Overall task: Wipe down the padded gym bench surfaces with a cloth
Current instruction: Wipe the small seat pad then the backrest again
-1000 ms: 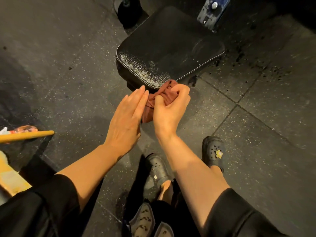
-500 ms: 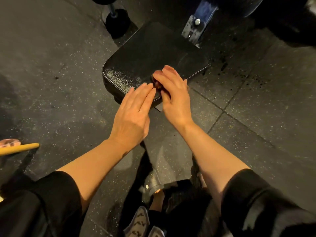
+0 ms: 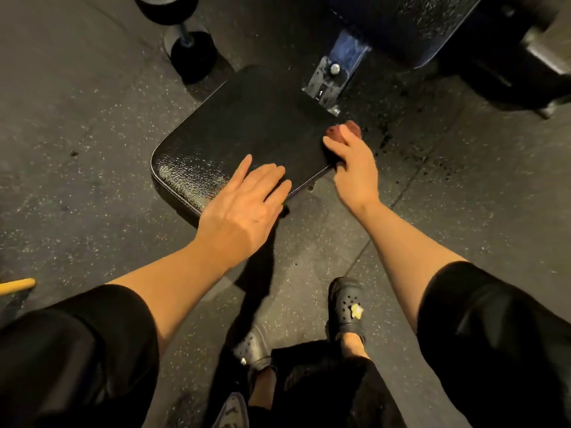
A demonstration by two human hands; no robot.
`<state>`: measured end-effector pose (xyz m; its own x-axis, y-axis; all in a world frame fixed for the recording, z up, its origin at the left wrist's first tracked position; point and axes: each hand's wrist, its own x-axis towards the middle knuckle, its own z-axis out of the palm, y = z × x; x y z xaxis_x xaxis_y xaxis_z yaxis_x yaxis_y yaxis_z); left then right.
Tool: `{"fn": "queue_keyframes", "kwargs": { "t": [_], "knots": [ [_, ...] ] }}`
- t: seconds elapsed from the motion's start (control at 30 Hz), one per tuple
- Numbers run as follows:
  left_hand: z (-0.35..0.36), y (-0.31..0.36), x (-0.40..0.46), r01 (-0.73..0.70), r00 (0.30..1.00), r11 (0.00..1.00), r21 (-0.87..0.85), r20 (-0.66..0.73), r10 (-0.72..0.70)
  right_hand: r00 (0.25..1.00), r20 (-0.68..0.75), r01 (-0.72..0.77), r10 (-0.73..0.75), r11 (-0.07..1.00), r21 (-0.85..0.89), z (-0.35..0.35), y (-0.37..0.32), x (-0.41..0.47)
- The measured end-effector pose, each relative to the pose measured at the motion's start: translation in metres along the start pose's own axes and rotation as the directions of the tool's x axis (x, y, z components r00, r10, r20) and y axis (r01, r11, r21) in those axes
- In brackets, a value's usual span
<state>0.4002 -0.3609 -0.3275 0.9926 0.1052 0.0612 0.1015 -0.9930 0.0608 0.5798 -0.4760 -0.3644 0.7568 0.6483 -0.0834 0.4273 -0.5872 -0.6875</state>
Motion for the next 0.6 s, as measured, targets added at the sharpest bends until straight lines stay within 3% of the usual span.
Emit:
{"fn": "queue_keyframes", "kwargs": {
  "t": [0.07, 0.2, 0.27, 0.4, 0.43, 0.53, 0.6],
  "knots": [
    [0.003, 0.002, -0.002, 0.017, 1.000, 1.000, -0.008, -0.010, -0.017, 1.000, -0.014, -0.013, 0.014, 0.999, 0.029, 0.006, -0.008, -0.006],
    [0.002, 0.002, -0.001, 0.022, 0.998, 0.999, 0.033, 0.057, -0.024, 0.938, 0.130, 0.310, -0.321, 0.946, 0.100, 0.019, -0.025, -0.017],
    [0.001, 0.002, 0.001, 0.013, 0.992, 0.998, 0.062, 0.126, -0.021, 0.951, 0.155, 0.260, -0.268, 0.963, 0.073, 0.014, -0.011, 0.007],
    [-0.001, 0.003, 0.001, 0.012, 0.986, 0.997, 0.081, 0.164, -0.025, 0.993, 0.096, -0.064, 0.065, 0.998, -0.007, 0.004, 0.001, 0.046],
    [-0.001, 0.004, 0.001, 0.016, 0.988, 0.996, 0.083, 0.151, -0.029, 0.995, 0.086, -0.046, 0.047, 0.999, -0.013, 0.006, -0.005, 0.044],
    [0.000, 0.005, 0.000, 0.028, 0.990, 0.996, 0.086, 0.138, -0.039, 0.964, 0.186, 0.194, -0.191, 0.981, 0.002, 0.014, -0.009, 0.026],
    [-0.002, 0.005, 0.000, 0.018, 0.986, 0.996, 0.092, 0.161, -0.033, 0.940, 0.243, 0.250, -0.238, 0.968, -0.022, 0.009, 0.002, 0.036]
  ]
}}
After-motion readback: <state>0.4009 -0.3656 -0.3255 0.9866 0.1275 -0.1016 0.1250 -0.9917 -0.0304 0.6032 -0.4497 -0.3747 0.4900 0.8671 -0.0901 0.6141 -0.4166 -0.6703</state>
